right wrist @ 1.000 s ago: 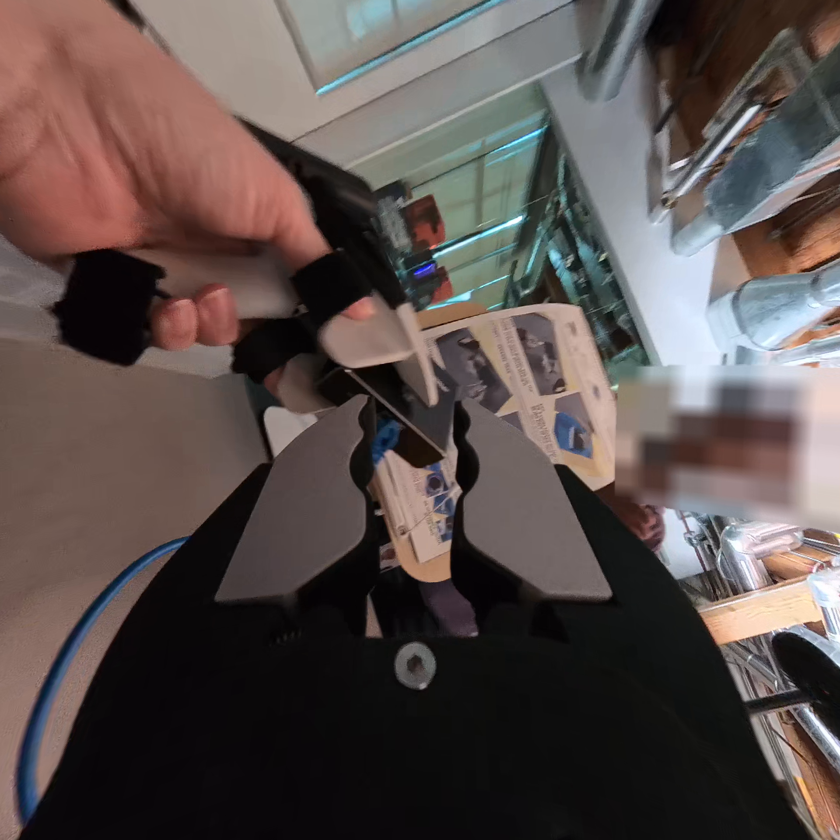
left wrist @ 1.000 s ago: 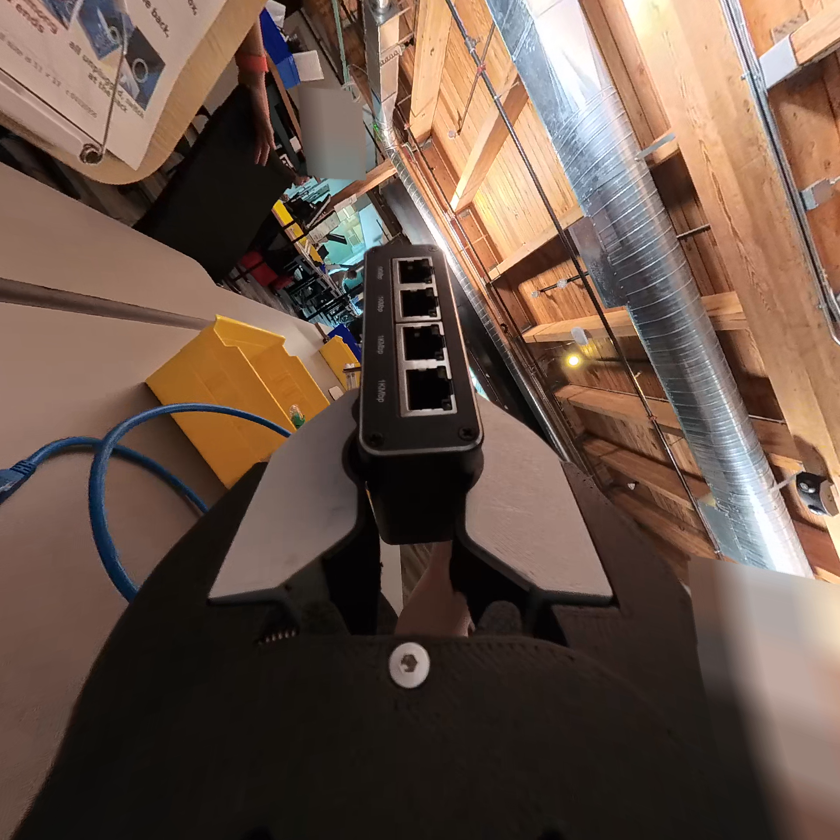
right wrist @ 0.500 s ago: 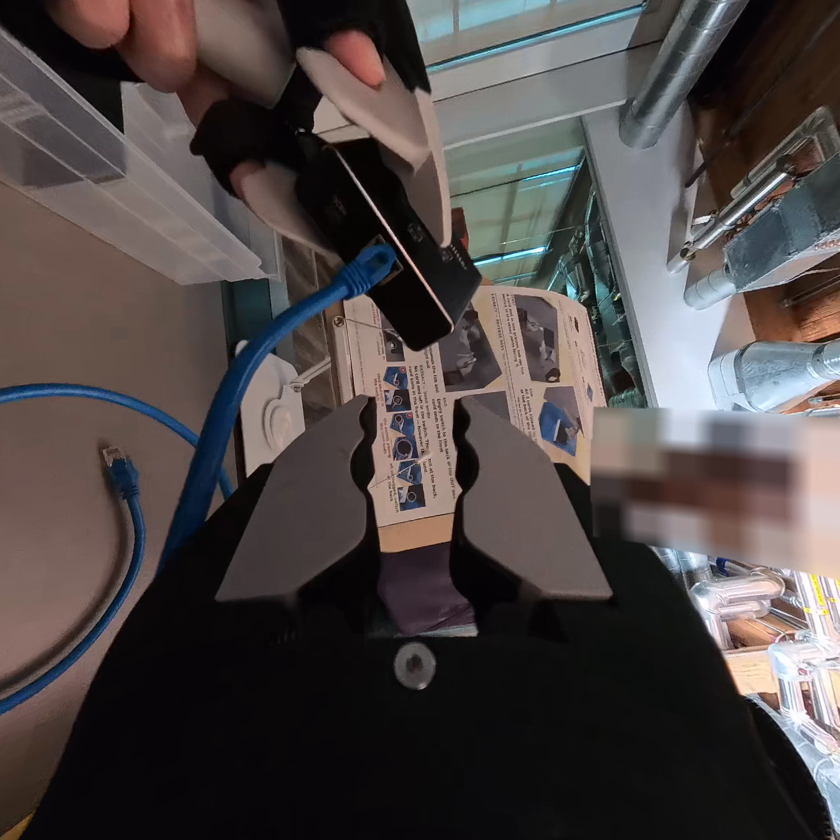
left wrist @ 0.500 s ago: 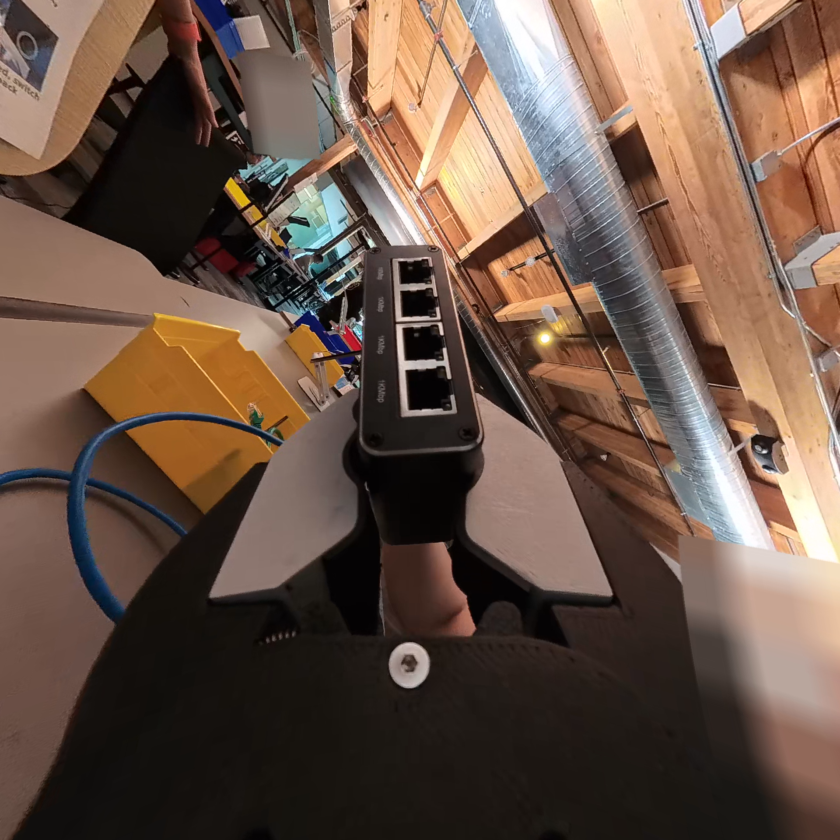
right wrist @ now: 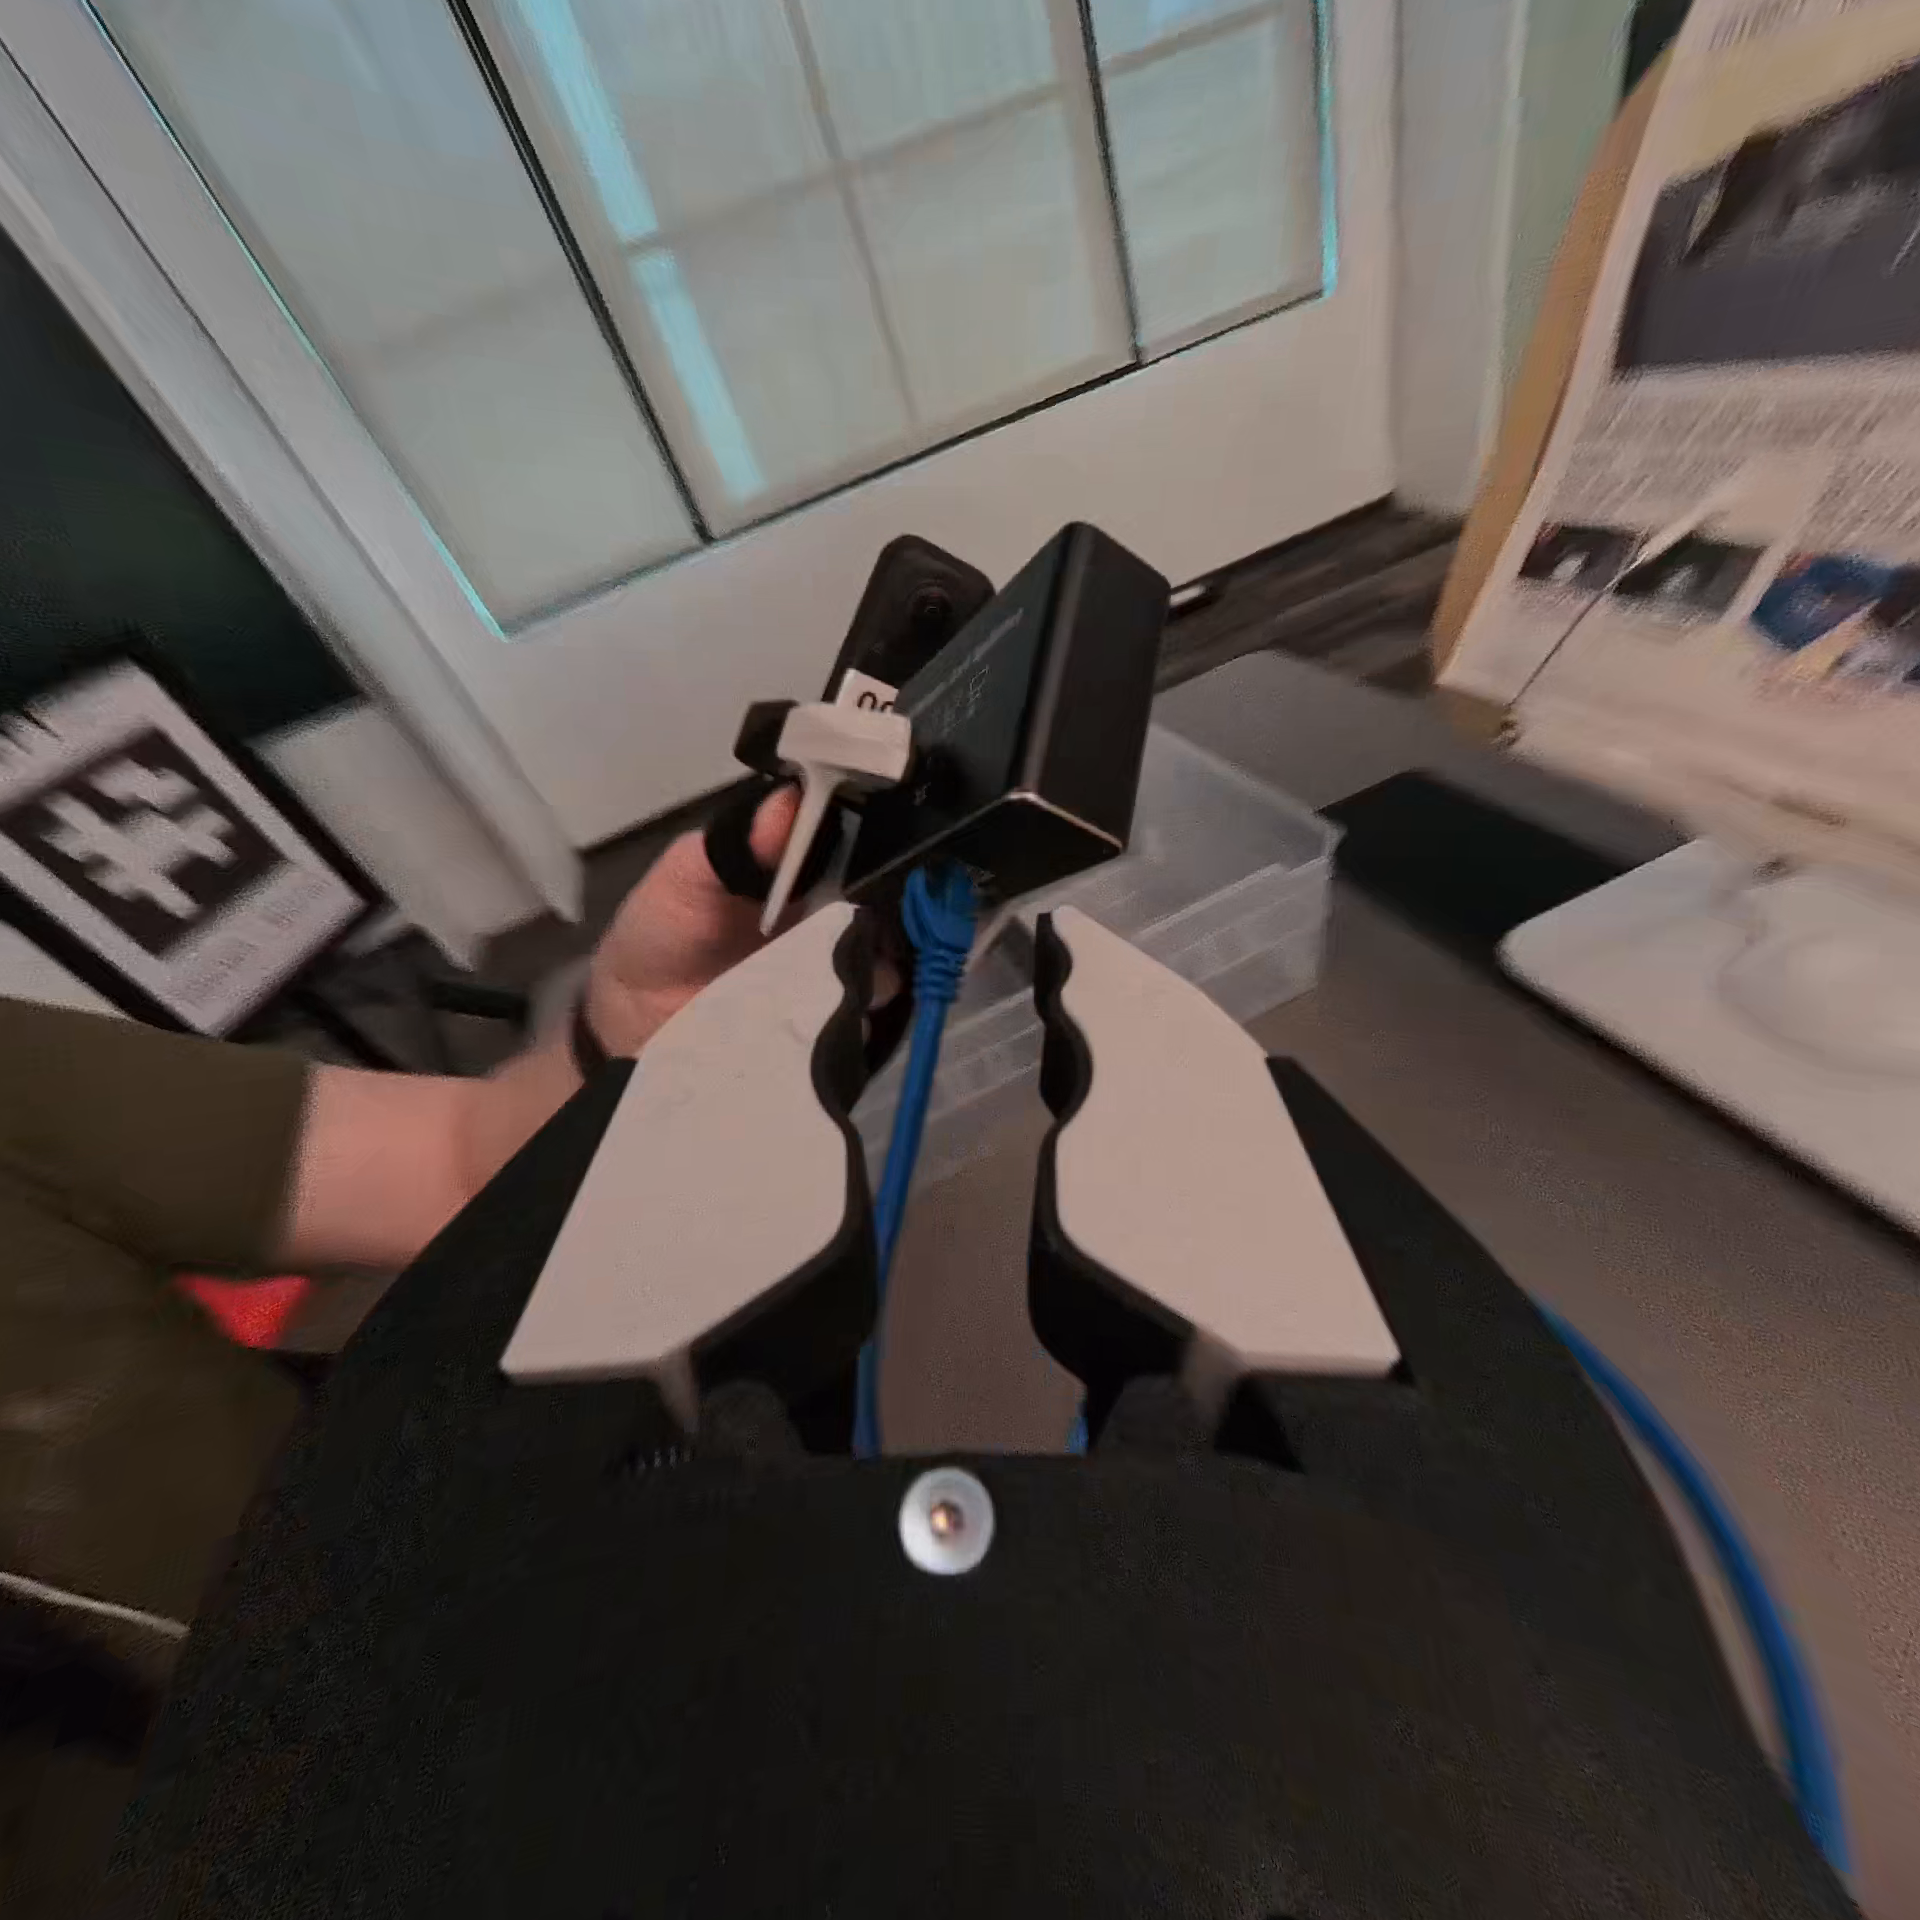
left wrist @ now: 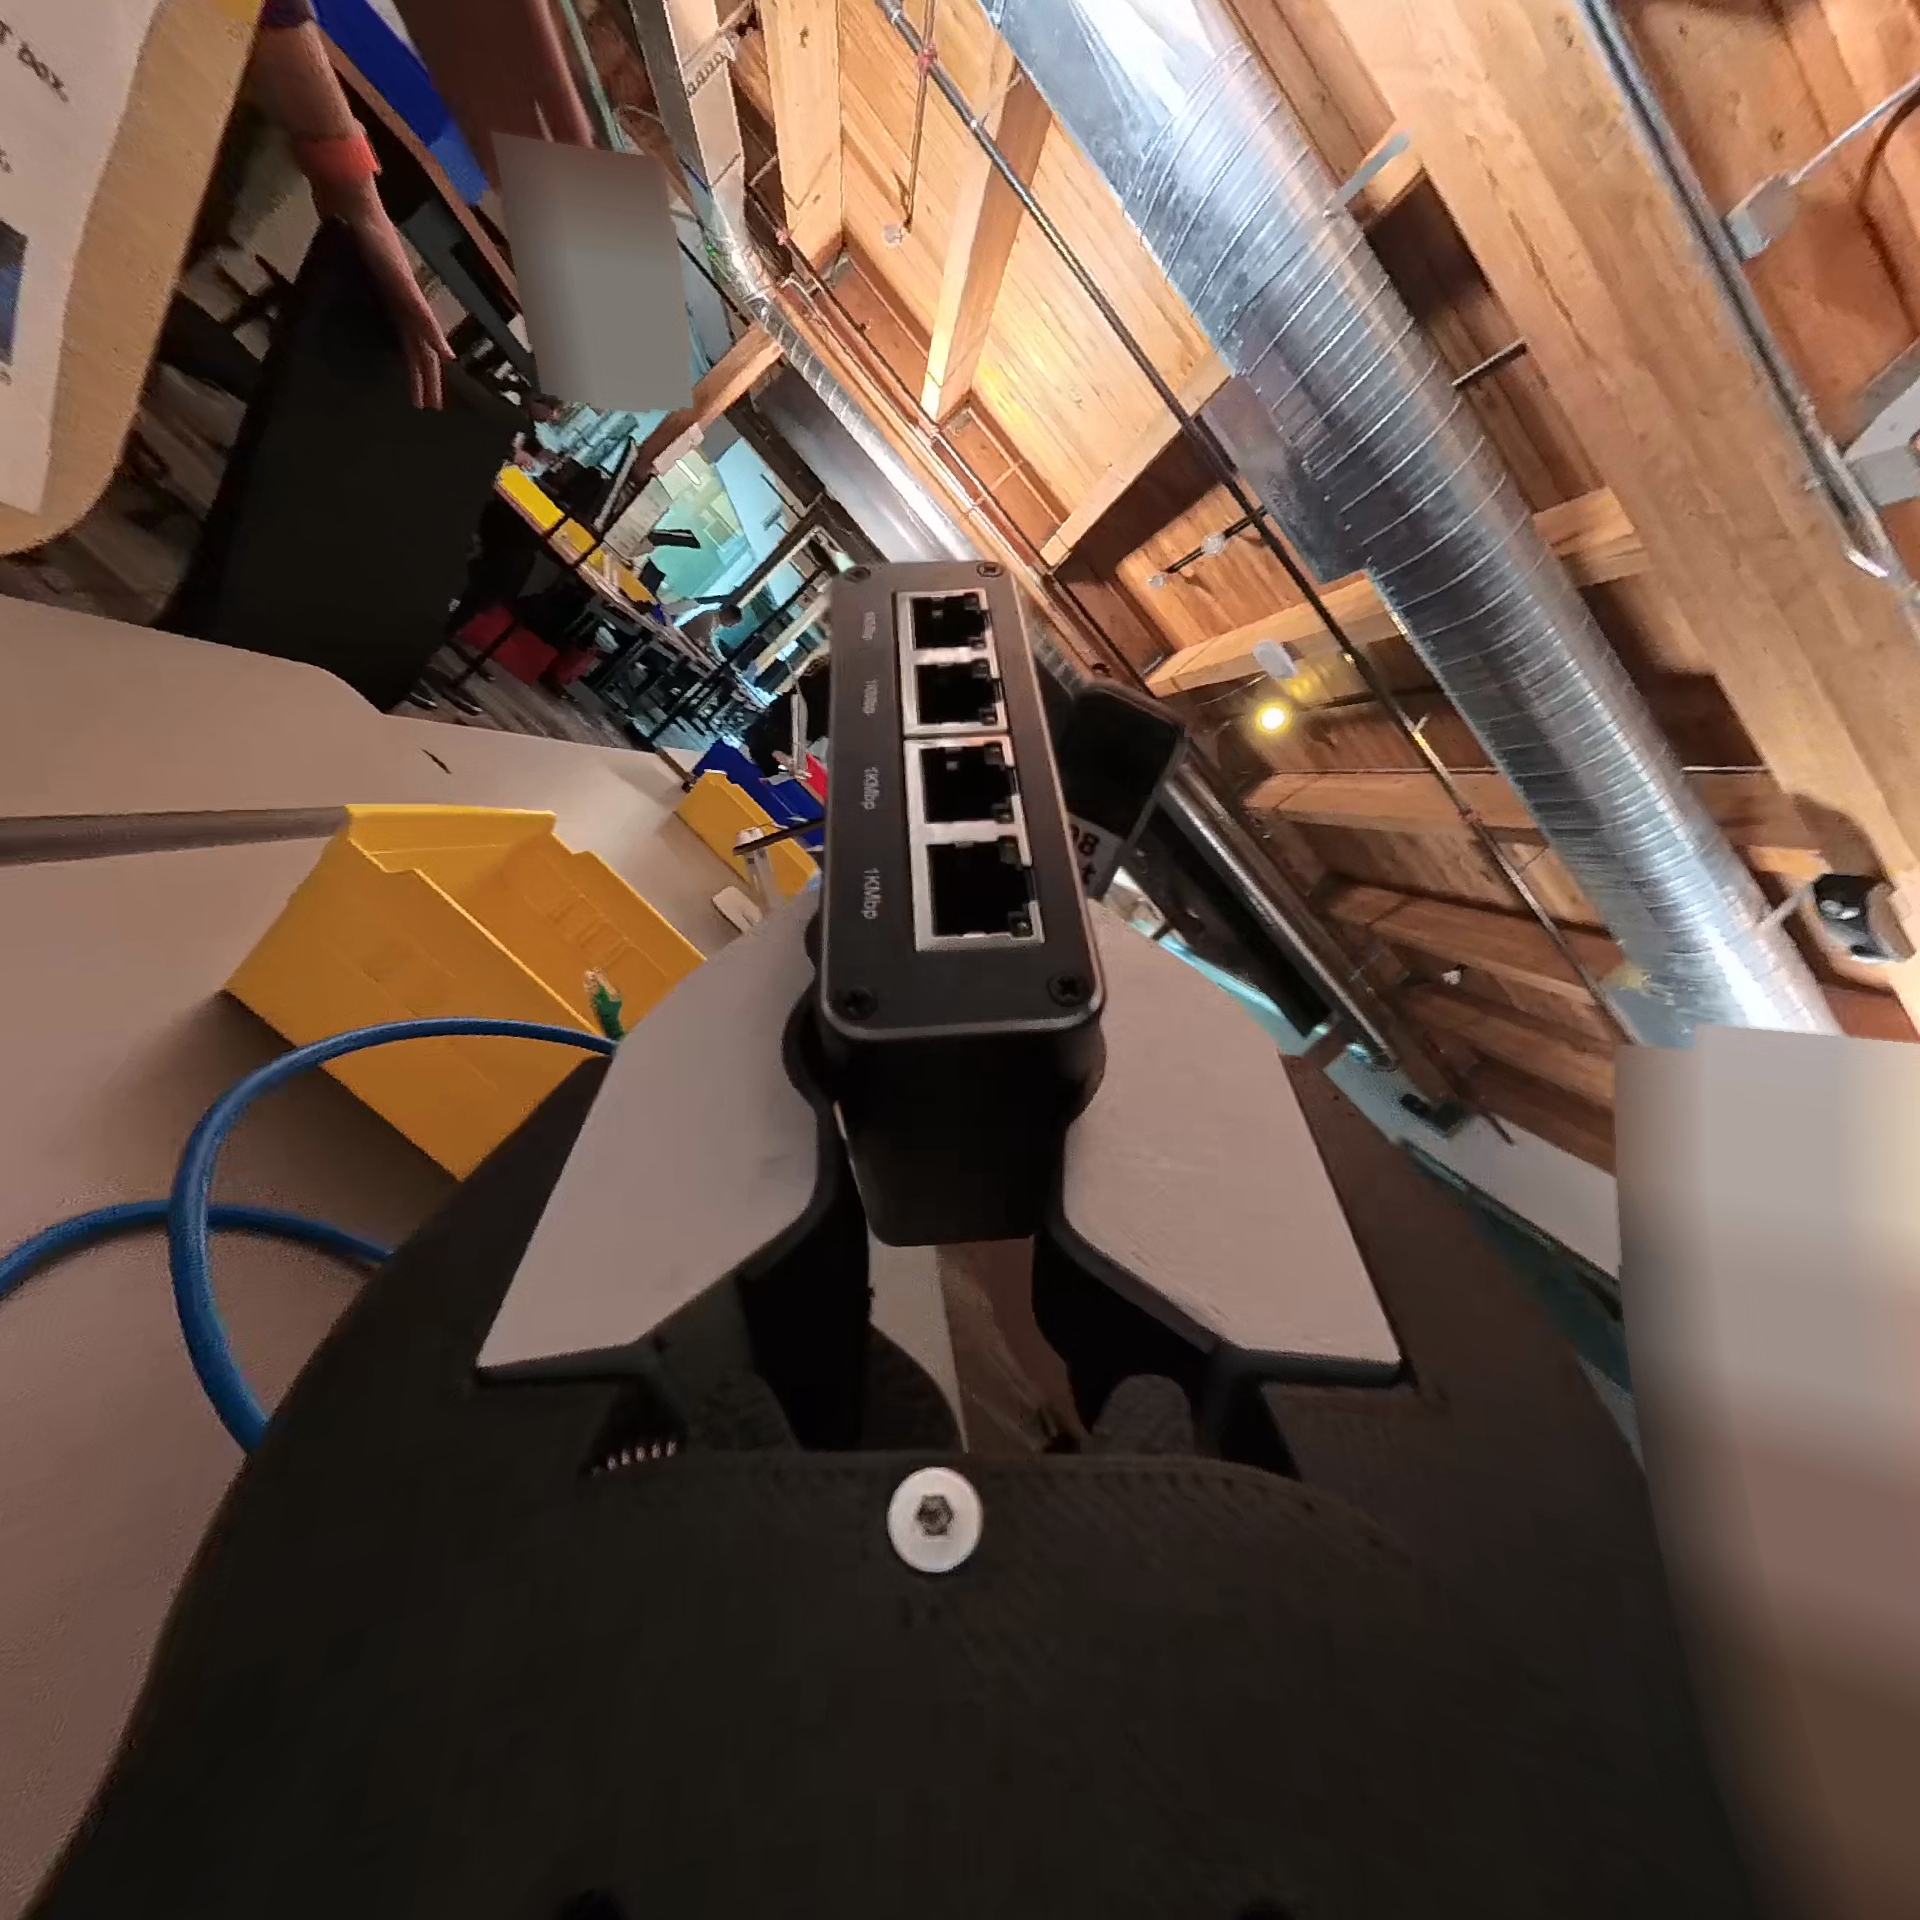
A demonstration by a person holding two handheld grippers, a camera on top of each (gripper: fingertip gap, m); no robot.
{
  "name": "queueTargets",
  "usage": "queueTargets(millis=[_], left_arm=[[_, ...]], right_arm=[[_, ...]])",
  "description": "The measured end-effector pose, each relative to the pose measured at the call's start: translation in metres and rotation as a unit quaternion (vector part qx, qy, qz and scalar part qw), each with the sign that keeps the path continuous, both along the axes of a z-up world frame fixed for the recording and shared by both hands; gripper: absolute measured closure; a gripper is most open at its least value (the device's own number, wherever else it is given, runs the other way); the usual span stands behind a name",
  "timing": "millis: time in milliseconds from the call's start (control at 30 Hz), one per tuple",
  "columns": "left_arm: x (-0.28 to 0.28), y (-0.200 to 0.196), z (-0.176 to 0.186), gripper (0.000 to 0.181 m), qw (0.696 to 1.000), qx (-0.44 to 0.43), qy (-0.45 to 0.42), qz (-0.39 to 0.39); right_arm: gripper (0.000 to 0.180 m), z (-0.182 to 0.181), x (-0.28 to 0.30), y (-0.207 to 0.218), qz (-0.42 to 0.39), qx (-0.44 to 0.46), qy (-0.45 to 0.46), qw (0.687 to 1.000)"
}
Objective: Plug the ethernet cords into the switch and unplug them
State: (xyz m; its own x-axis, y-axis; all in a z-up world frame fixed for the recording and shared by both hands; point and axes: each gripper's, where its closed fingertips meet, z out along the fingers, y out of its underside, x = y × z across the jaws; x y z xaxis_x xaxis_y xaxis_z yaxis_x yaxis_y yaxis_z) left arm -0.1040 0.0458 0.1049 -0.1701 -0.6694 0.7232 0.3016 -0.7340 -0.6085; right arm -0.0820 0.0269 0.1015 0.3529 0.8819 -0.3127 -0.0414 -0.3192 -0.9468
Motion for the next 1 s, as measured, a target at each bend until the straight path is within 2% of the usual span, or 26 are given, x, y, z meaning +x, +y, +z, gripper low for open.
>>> queueTargets(millis=[33,100,200,267,300,367,500,533,633,1000], left_arm=[[0.000,0.001,-0.001,0.145,1.000,0.002,0.003,0.008],[0.000,0.004,-0.003,0.144,1.000,-0.005,0.003,0.013],[-0.002,0.008,-0.007,0.144,1.000,-0.025,0.000,0.010],[-0.002,0.012,-0.012,0.145,0.999,-0.040,0.005,0.019],[-0.004,0.015,-0.014,0.144,0.998,-0.050,0.003,0.028],[-0.006,0.020,-0.018,0.144,0.997,-0.071,-0.007,0.042],[-0.004,0.025,-0.029,0.144,0.993,-0.106,-0.012,0.049],[-0.003,0.025,-0.031,0.145,0.993,-0.112,-0.013,0.044],[0.000,0.023,-0.033,0.144,0.991,-0.125,-0.020,0.030],[0.003,0.017,-0.028,0.144,0.993,-0.118,-0.018,0.016]], right_arm=[[0.150,-0.003,0.000,0.004,-0.002,-0.029,0.004,1.000],[0.151,-0.007,-0.001,0.007,-0.025,-0.004,-0.021,0.999],[0.154,-0.004,-0.006,-0.001,-0.044,0.135,-0.090,0.986],[0.154,-0.001,-0.004,-0.003,-0.085,0.248,-0.159,0.952],[0.152,-0.001,-0.002,-0.003,-0.116,0.305,-0.205,0.923],[0.145,-0.001,-0.005,-0.008,-0.184,0.410,-0.298,0.842],[0.145,-0.023,-0.033,-0.020,-0.221,0.562,-0.429,0.672],[0.145,-0.026,-0.035,-0.017,-0.229,0.575,-0.443,0.648],[0.144,-0.036,-0.032,-0.001,-0.227,0.559,-0.460,0.651],[0.155,-0.043,-0.028,0.009,-0.207,0.606,-0.508,0.576]])
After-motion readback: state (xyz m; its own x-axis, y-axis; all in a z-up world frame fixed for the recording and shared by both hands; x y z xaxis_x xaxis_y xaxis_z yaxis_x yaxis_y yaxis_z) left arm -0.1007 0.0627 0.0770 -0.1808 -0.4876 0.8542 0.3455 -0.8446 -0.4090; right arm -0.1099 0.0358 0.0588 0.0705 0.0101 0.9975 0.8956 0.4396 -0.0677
